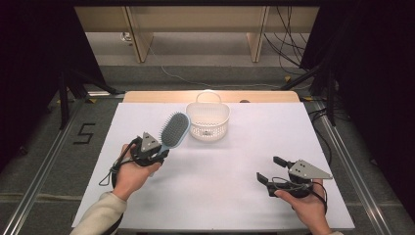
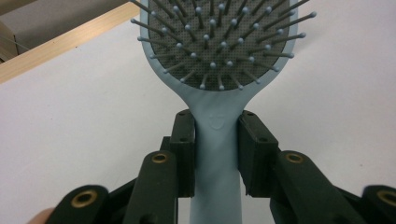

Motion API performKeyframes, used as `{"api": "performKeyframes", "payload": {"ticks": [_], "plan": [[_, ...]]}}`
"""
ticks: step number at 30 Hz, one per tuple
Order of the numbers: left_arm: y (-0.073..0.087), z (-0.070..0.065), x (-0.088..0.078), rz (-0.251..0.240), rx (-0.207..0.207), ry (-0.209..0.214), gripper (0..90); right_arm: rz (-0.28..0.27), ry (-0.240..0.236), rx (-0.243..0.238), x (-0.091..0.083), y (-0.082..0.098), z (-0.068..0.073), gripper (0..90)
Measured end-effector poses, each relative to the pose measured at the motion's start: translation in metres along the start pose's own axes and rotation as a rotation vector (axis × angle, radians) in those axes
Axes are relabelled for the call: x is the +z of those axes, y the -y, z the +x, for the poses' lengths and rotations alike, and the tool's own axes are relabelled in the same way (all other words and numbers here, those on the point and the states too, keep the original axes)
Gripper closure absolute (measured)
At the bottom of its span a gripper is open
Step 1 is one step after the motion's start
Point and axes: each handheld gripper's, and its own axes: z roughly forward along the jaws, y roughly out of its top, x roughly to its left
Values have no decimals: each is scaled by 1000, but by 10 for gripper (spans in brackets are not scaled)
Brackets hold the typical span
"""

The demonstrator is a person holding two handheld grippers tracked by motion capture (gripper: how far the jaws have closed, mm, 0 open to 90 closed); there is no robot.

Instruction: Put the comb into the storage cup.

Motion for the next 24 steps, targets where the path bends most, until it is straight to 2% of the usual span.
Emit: {"api": "performKeyframes", "payload": {"ticks": [24], "plan": [[-7,0,0,-38,-15,-2,696,-1,1,4,0,0,0,156]]}}
